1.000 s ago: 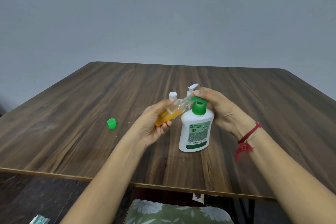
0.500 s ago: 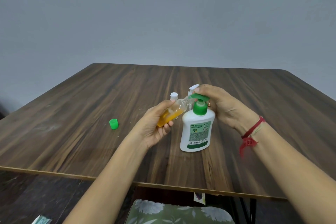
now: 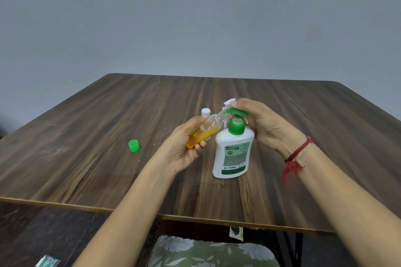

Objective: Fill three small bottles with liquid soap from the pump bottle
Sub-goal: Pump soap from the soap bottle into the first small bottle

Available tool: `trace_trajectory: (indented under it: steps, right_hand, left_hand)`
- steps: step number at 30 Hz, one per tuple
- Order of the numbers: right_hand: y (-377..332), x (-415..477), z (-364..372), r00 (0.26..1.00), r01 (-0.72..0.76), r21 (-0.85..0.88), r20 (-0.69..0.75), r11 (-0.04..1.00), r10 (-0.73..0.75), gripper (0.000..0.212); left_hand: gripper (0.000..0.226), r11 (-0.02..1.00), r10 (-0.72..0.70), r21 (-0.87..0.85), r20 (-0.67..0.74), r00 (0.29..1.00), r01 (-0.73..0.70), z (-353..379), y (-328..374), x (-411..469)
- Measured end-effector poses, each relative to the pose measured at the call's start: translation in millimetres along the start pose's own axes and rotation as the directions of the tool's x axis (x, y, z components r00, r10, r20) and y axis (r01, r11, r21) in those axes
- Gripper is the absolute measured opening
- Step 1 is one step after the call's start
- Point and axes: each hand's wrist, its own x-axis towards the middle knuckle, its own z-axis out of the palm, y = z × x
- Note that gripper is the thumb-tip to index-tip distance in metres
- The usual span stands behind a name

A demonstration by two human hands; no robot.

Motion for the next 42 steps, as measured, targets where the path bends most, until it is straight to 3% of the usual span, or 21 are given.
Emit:
trace_trajectory:
  steps: [3, 7, 12, 16, 18, 21, 25, 30, 34, 38, 42]
  right_hand:
    - [0, 1, -1, 1.000, 0.003, -0.007, 0.007, 1.000, -0.003, 0.060]
    - [11, -2, 0, 0.999, -0.045, 0.051, 0.022, 0.998, 0.044, 0.029]
    - [1, 2, -1, 1.000, 0.009, -0.033, -0.009, 0.999, -0.009, 0.056]
    - [12, -1, -2, 1.000, -0.026, 0.033, 0.000, 0.999, 0.026, 0.027]
    - [10, 2, -2, 1.000, -0.022, 0.016, 0.005, 1.000, 0.022, 0.038]
    - [2, 5, -4, 1.000, -0.006, -0.020, 0.013, 1.000, 0.007, 0.060]
    - [13, 0, -4, 0.998, -0.048, 0.031, 0.036, 0.998, 0.047, 0.045]
    - [0, 3, -3, 1.000, 0.000, -0.051, 0.006, 0.999, 0.000, 0.053]
    - [10, -1, -3, 1.000, -0.024, 0.003, 0.020, 1.000, 0.024, 0.032]
    - [-1, 1, -4, 1.000, -0.001, -0.073, 0.016, 0.997, 0.002, 0.052]
    - [9, -2, -7, 0.997, -0.027, 0.064, 0.074, 0.998, 0.023, 0.023]
  left_hand:
    - [0.017, 0.999, 0.033, 0.039, -0.023, 0.999, -0.032, -1, 4, 0]
    - [0.022, 0.999, 0.001, 0.042, -0.020, 1.000, 0.000, -3, -3, 1]
    - [0.014, 1.000, 0.007, 0.013, -0.012, 1.000, -0.007, -2, -1, 6]
    - [0.018, 1.000, -0.013, -0.001, 0.000, 1.000, 0.013, -2, -7, 6]
    - [0.030, 0.999, -0.025, -0.034, 0.020, 1.000, 0.025, -2, -8, 6]
    - [0.024, 1.000, -0.009, -0.026, 0.011, 1.000, 0.009, -1, -4, 8]
    - [0.027, 1.000, -0.018, -0.017, 0.018, 1.000, 0.018, -1, -9, 6]
    - [0.023, 1.000, -0.008, -0.028, 0.019, 1.000, 0.008, 0, -6, 7]
    - [0.018, 1.000, -0.009, -0.021, 0.000, 1.000, 0.009, -1, -9, 6]
    - [0.031, 0.997, -0.012, -0.070, 0.045, 0.999, 0.015, 1, -10, 5]
    - [0.029, 0.999, 0.002, -0.037, 0.021, 1.000, -0.001, 0, -10, 7]
